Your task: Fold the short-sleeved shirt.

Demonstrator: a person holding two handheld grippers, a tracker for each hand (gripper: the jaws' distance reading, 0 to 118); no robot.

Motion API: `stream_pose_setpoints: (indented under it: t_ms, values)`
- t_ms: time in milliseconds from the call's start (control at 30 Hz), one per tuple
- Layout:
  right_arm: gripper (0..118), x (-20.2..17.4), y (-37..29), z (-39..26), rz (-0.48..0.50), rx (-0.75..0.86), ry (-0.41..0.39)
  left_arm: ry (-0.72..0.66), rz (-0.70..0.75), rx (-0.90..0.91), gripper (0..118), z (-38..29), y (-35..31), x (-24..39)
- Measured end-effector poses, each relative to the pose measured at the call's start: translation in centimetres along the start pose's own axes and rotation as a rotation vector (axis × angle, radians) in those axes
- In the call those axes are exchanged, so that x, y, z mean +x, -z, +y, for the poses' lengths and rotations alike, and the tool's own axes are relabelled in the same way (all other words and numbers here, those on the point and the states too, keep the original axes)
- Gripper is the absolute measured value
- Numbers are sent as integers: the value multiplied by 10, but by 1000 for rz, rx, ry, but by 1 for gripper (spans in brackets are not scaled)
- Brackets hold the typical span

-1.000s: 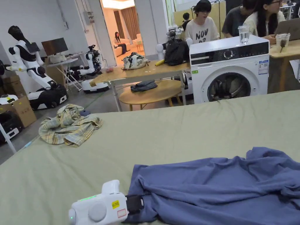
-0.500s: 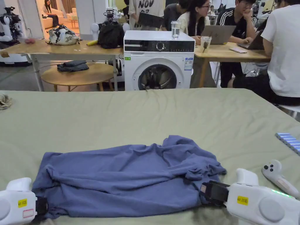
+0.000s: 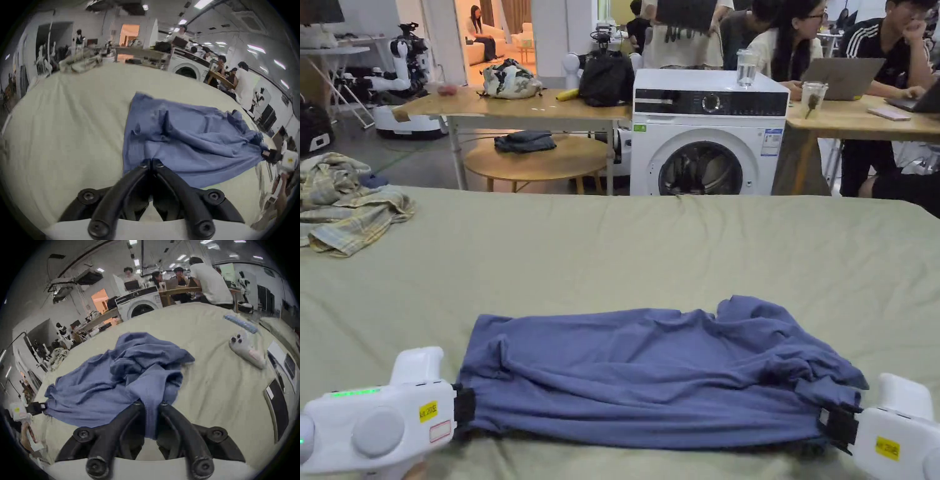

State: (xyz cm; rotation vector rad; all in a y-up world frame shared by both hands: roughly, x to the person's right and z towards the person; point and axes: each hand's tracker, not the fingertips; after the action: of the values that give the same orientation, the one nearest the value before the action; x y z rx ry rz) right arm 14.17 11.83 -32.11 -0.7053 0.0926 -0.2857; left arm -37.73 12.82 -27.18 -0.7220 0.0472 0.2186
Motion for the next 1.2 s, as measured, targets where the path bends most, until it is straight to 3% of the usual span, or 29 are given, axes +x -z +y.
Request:
stream_pose_setpoints:
  t_ms: [167,300,500,533,567,600,633,667,767,933,1100,1133,1167,1200]
  values:
    - [7,14,-39,-12,-2,20,17,-33,-64,37,0,-15,-49,-3]
    - [7,32,-74,-39,8,-38,57,-6,-82,-34,0,-55,-85,-9]
    - [8,34,-104,-78,-20,-71,10,-17,-84,-74,0,-101,-118,-4]
    - [13,34,-103,-80,-20,-78,-2,-28,-88,-79,0,-105,-118,-7]
    - [27,34,-100,-82,-24,-89,-43,-44,-96,-121,0,-106,-113,-11]
    - [51,35,-95,-84,-62,-99,-80,-69,-99,-125,19,-108,-109,-14]
    - [57,36,-93,-86,-115,-99,-90,-116,-99,-108,39,-110,-108,-18]
    - [57,38,-94,-86,-134,-96,-90,-114,-87,-101,46,-112,-109,-19]
    - [57,40,-114,-77,-82,-18,-51,-76,-65,-8,46,-107,-126,-13]
    - [57,10,-129,-34,-24,116,-145,81,-85,207,46,-58,-153,22]
    - [57,-30,-119,-1,117,148,-200,55,-170,318,46,-18,-158,51]
    - [54,-37,-115,0,126,145,-215,52,-177,325,45,-16,-157,56]
    - [44,-44,-112,1,144,146,-230,55,-172,325,38,-16,-157,59]
    - [21,-50,-110,1,150,147,-251,60,-172,327,18,-17,-156,62]
